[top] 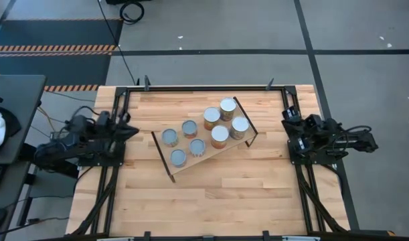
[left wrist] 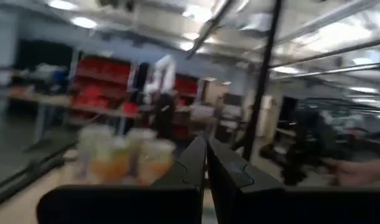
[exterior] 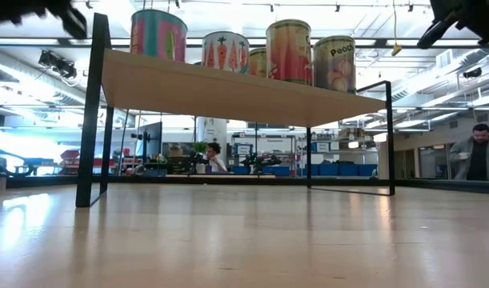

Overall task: Pick and place cans onto a shelf
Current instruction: Return to Home Position

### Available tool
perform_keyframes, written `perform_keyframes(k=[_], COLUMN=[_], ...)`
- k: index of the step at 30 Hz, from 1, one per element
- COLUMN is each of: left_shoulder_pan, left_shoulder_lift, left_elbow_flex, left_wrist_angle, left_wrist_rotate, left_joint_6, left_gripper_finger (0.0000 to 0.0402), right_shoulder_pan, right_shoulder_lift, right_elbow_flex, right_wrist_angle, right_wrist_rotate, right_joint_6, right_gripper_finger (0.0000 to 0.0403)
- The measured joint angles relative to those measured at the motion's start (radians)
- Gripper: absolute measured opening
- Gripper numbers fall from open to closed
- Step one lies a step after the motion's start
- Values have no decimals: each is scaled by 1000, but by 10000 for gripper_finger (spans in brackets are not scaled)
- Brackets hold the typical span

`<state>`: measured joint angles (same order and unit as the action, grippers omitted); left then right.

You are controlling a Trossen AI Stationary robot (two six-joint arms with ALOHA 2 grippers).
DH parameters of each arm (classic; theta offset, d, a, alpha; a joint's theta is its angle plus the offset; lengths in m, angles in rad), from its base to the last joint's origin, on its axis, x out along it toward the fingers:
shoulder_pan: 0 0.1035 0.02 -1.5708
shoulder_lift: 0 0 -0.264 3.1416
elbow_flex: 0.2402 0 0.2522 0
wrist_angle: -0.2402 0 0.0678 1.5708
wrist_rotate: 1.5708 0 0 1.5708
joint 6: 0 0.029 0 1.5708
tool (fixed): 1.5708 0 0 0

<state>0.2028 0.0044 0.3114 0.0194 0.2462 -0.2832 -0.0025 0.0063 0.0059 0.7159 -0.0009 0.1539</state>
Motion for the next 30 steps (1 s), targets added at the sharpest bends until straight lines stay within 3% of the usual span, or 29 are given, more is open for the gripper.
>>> perform_keyframes(k=[9, 17, 30], left_shoulder_pan=[1, 0, 0], left_shoulder_lift=[3, 0, 0], left_elbow_flex=[-77, -74, -74], left_wrist_angle=[22, -41, -212], left_wrist_rotate=[-157, -164, -16], left_joint_6=[-57, 118, 238], left_gripper_finger=[23, 23, 23], right_shoulder_pan=[0, 0, 0], right_shoulder_lift=[0, 0, 0], right_elbow_flex=[0, 0, 0], right_wrist_angle=[-99, -144, -214], right_wrist_rotate=[-62, -79, -97], right_joint_6=[2, -20, -8], right_gripper_finger=[57, 57, 57])
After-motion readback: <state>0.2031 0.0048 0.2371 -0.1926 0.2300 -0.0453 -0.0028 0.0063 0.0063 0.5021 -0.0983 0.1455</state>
